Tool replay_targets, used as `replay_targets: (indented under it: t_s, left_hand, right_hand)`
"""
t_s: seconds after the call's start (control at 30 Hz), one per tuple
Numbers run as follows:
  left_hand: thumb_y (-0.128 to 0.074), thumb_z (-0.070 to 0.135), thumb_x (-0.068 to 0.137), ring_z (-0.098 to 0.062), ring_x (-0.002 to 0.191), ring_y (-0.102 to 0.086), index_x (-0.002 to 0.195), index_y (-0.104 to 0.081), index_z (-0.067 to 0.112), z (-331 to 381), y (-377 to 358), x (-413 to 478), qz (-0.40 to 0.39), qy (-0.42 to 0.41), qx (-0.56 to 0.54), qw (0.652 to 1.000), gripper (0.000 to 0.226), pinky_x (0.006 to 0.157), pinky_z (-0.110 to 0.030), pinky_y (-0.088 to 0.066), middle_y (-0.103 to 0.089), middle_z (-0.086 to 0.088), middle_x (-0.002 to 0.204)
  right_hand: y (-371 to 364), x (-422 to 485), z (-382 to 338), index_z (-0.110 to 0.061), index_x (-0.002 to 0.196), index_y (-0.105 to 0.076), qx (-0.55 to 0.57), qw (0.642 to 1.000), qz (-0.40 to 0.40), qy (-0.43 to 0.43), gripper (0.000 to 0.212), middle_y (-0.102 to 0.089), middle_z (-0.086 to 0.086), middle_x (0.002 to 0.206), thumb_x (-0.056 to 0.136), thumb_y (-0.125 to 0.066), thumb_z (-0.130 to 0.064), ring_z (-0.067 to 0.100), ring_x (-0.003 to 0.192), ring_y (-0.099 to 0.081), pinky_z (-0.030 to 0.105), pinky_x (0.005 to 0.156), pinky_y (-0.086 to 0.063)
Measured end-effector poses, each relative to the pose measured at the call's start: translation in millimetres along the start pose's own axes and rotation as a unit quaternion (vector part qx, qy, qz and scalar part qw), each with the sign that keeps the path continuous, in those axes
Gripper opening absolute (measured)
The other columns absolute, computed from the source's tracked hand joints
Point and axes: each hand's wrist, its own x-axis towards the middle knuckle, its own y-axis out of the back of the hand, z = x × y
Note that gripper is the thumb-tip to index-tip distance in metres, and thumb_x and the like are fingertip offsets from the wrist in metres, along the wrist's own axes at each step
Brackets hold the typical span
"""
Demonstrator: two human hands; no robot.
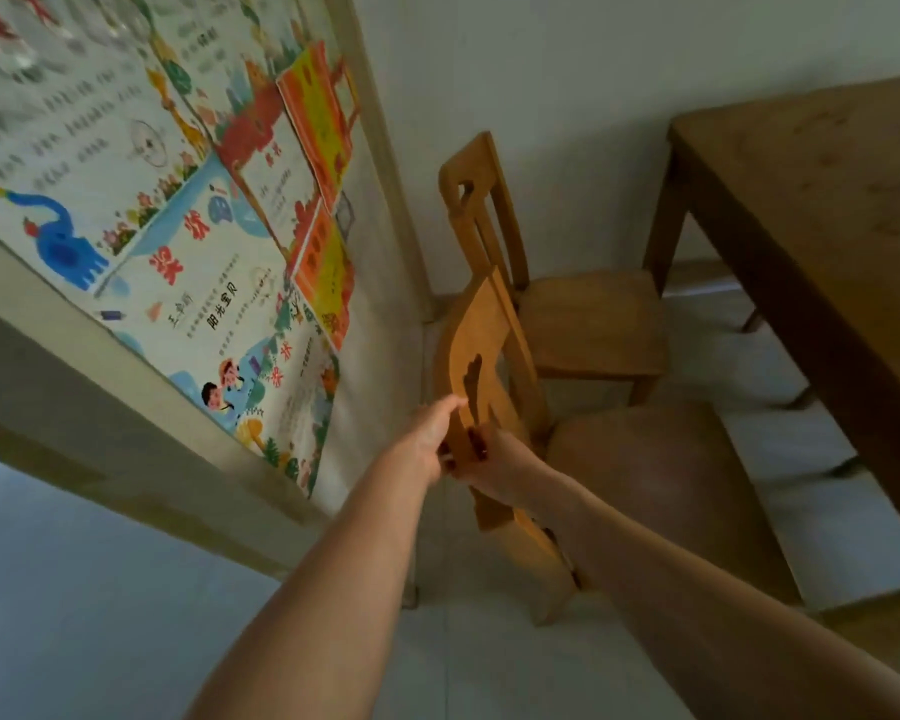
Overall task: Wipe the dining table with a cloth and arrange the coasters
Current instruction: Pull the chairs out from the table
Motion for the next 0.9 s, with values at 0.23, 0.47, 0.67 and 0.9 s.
replay_targets:
  t_s: [0.23, 0.47, 0.67, 0.9]
  left_hand:
    - [-0.074, 0.038, 0.081, -0.033, 0.105, -0.061, 0.117, -0.062, 0.011, -13.0, -0.7, 37.4, -0.035, 0.040, 0.074, 0.996, 0.046, 0.082, -0.048, -0.053, -0.065, -0.015, 0.116]
    - [-0.074, 0.028, 0.062, -0.035, 0.083, -0.065, 0.113, -0.065, 0.008, -33.2, -24.8, 49.9, 0.033, -0.011, 0.031, 0.999, 0.055, 0.049, -0.039, -0.052, -0.068, -0.018, 0.101]
    - [-0.070, 0.023, 0.080, -0.025, 0.071, -0.060, 0.116, -0.061, 0.009, -53.0, -78.2, 34.8, -0.001, -0.033, 0.022, 0.999, 0.039, 0.042, -0.032, -0.050, -0.065, -0.014, 0.100]
    - [-0.062, 0.031, 0.081, -0.027, 0.076, -0.064, 0.124, -0.057, 0.009, -64.1, -155.9, 28.5, -0.075, -0.012, 0.020, 0.997, 0.049, 0.041, -0.032, -0.051, -0.067, -0.019, 0.107]
  right_hand:
    - [-25.7, 2.1, 11.0, -0.035, 0.153, 0.008, -0.178, 0.981, 0.077, -0.021, 0.086, -0.053, 0.009, 0.136, 0.093, -0.051, -0.019, 0.030, 0.114, -0.058, 0.043, 0.091, -0.052]
    - [-9.6, -12.4, 30.2, -0.034, 0.154, 0.003, -0.207, 0.975, 0.085, 0.008, 0.095, -0.064, 0.009, 0.120, 0.085, -0.058, -0.012, 0.031, 0.101, -0.064, 0.043, 0.083, -0.056]
    - [38.3, -41.5, 62.8, -0.031, 0.155, -0.009, -0.237, 0.967, 0.095, 0.012, 0.088, -0.061, 0.010, 0.125, 0.085, -0.058, -0.010, 0.034, 0.107, -0.062, 0.041, 0.085, -0.053]
    - [94.3, -64.5, 102.8, -0.033, 0.148, -0.030, -0.268, 0.950, 0.156, -0.023, 0.072, -0.063, 0.004, 0.121, 0.084, -0.060, -0.016, 0.030, 0.107, -0.062, 0.035, 0.080, -0.049]
